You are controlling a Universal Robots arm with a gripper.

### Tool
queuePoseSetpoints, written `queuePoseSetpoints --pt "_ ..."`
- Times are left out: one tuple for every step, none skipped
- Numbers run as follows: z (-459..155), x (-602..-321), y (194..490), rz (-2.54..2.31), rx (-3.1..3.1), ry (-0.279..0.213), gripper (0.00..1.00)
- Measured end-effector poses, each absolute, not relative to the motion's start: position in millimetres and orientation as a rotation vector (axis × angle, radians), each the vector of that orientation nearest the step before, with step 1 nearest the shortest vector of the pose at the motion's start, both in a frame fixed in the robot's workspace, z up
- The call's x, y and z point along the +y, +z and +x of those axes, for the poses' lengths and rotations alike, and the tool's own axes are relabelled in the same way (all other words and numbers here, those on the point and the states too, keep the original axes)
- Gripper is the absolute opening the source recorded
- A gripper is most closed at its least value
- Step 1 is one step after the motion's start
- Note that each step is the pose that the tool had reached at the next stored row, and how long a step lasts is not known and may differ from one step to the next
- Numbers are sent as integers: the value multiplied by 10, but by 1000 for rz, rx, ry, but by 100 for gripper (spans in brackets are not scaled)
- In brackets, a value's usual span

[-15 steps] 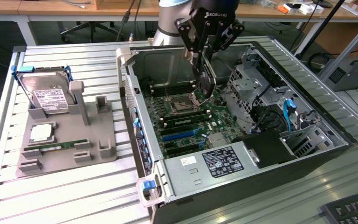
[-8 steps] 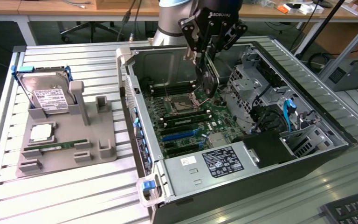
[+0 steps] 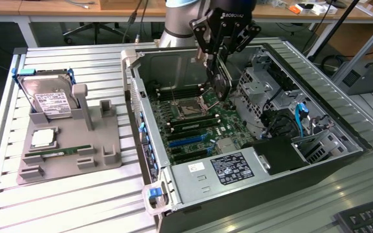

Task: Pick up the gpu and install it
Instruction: 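Pick up the gpu and move the gpu toward the slot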

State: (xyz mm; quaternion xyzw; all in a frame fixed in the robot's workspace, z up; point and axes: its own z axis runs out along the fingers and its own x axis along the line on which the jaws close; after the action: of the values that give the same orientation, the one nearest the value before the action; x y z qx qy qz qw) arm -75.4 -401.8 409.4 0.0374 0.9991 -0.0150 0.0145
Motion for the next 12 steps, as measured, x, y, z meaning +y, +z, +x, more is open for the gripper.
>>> queuePoseSetpoints --pt "-746 -4018 4093 117 3110 -47 27" --pt "-727 -4018 4093 117 3110 -47 27" --pt "-716 -4018 4093 117 3110 -47 27" --pt "-708 -4018 4092 117 3110 -47 27" --pt "-695 -4018 4091 117 3110 -47 27" --pt "-685 -4018 4091 117 3110 -47 27" --pt "-670 -4018 4090 117 3110 -47 27" --pt "-659 -4017 4089 117 3110 -48 27" --pt "-648 -4018 4087 117 3110 -48 27" --pt "-640 -4018 4085 117 3110 -48 27" --pt "-632 -4018 4083 117 3110 -48 27" --pt "-623 -4018 4077 117 3110 -48 27"
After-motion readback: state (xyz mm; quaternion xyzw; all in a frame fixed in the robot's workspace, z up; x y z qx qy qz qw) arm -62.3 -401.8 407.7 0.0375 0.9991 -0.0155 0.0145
